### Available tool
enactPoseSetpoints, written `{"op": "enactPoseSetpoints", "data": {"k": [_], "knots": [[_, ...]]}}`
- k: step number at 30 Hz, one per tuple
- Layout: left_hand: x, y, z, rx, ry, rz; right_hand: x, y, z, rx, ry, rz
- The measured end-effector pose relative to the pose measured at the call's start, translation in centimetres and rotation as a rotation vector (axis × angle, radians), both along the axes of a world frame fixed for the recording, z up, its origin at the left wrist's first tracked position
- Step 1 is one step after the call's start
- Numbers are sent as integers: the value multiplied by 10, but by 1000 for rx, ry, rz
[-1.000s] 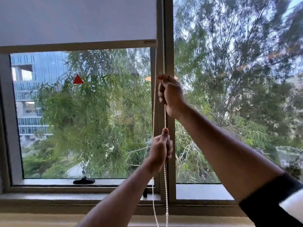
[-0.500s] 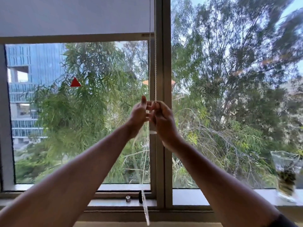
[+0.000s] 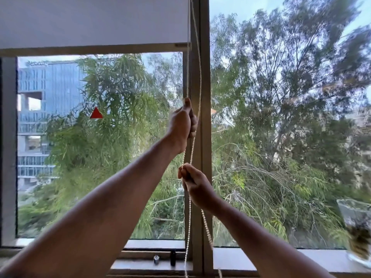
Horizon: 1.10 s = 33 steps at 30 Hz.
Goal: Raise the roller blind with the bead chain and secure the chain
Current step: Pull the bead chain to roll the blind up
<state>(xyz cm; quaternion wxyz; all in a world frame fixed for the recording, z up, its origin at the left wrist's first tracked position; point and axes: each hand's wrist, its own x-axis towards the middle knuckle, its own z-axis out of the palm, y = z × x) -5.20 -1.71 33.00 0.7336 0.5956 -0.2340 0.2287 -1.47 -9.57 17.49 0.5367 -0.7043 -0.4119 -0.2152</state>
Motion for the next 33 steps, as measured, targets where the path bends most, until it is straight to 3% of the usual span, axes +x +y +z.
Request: {"op": "enactPoseSetpoints", "data": {"k": [3,7,15,18,21,25,29,33], "knots": [[0,-6,-10,11,-54,-43,5,-8,24,-151,133,80],[2,-9,-23,-11,-36,-72,15,-32,66,-159,81,21],[1,-21,-57,-27,-28,-55,-1,-37,160,426,323,379],[-1,-31,-69,-20,-18,-89,-18,-27,194,495,377,449],[-1,-31,-78,8,-13,-92,-27,-19,218,558,336,373],[3,-19,-88,76,-28,-69,-27,-9,216,615,258,236],[12,-3,-106,197,4,-10,-27,-4,190,600,205,248],[22,19,-109,202,73,-13,-27,-6,173,581,139,246]]}}
